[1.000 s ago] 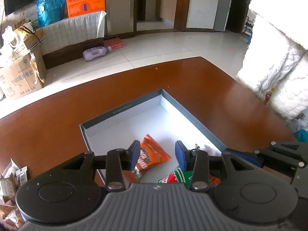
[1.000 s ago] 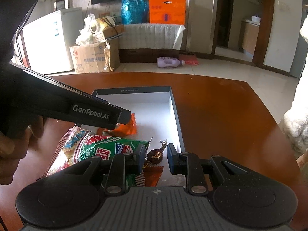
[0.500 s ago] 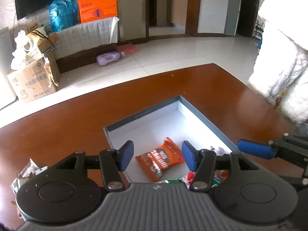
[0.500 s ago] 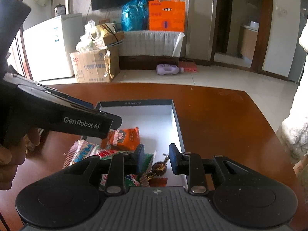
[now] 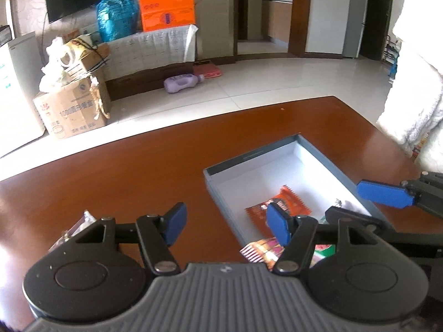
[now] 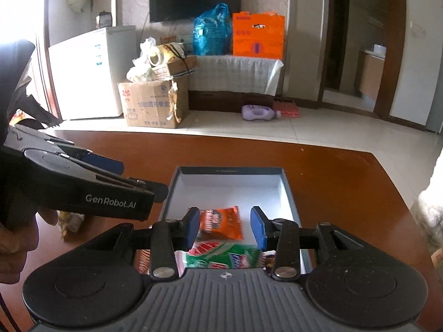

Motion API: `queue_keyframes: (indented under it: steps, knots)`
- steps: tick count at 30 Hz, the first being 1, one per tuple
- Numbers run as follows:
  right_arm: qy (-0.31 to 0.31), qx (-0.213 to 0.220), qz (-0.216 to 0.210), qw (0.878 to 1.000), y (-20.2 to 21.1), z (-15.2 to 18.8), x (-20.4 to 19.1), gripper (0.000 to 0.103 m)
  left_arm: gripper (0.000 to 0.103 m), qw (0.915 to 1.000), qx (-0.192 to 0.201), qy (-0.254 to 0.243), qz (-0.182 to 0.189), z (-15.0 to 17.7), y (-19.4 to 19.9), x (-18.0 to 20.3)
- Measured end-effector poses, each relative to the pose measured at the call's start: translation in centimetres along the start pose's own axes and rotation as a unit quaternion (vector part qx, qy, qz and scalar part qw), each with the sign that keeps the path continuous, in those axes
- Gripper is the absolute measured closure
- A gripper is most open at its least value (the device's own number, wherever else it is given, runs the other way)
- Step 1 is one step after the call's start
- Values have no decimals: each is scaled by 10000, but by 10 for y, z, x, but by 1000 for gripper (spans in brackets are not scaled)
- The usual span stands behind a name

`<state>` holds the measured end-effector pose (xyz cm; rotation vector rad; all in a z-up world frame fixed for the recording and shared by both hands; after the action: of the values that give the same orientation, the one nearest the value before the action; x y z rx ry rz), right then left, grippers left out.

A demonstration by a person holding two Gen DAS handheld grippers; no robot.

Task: Organize snacks
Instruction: 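Move both open tools back to the snack pile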

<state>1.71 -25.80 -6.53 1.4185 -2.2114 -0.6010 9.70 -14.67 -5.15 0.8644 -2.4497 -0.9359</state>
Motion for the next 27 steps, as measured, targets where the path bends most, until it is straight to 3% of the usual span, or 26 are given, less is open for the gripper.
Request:
queue_keyframes:
  steps: [27]
  knots:
    - [472, 101, -575, 9972, 19, -18, -113, 60, 39, 9963, 21, 690, -506, 62, 97, -122]
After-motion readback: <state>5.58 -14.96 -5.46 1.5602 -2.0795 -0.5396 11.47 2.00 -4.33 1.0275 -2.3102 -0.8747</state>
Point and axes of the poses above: each gripper's, at about its wrist camera, not at the fingertips, and y roughly against the way its jaws point, x to its right, z to its underside, the point moved 5 cm from there along -y, roughly the way its jaws point, and after that the axes turned 12 degrees about z, right-handed, at the moved point
